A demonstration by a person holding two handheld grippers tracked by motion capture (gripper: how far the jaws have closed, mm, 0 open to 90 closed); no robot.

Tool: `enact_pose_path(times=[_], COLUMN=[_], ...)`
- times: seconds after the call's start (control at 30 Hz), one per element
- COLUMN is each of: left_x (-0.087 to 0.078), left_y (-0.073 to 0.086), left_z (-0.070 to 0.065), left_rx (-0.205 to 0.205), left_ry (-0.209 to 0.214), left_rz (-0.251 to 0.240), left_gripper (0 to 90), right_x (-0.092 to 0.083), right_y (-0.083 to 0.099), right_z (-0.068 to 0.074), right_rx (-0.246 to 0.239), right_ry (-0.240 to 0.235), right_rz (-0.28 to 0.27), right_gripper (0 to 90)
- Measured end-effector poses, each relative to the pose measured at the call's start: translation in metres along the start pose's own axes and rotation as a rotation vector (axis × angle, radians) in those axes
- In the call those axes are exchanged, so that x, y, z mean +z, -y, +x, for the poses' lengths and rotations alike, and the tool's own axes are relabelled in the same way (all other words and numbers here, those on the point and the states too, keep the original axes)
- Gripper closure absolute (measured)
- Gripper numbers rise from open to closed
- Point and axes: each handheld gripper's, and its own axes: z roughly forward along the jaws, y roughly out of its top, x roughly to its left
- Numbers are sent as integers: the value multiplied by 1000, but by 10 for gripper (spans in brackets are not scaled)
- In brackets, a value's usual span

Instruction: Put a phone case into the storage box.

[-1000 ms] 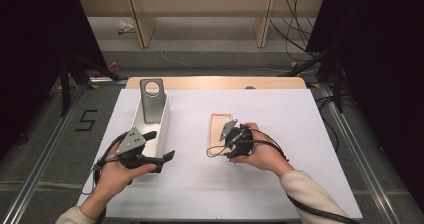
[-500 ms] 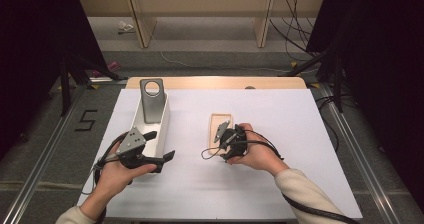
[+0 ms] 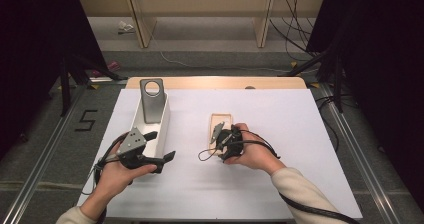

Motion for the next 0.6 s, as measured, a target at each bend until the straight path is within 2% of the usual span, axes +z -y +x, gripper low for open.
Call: enact_pose_path(times=[0.3,0.37,0.47,0.6], left_x=[0,1,1,2], left_y=[0,1,1,1], left_z=[0,0,0,0], left_rx=[-1,-2,-4,-3], left_ry=[2,3,3,6], left_rz=[0,1,2,2], left_gripper=[108,108,108,108], right_x=[5,7,8,8], right_y=[-5,-6,-7,-9], right_z=[0,-1,0,0], right_rx=[-27,-48,-42,-58], right_ry=[0,11,13,16], right_rz=[46,59,69,77], right_gripper=[296,298,303,310])
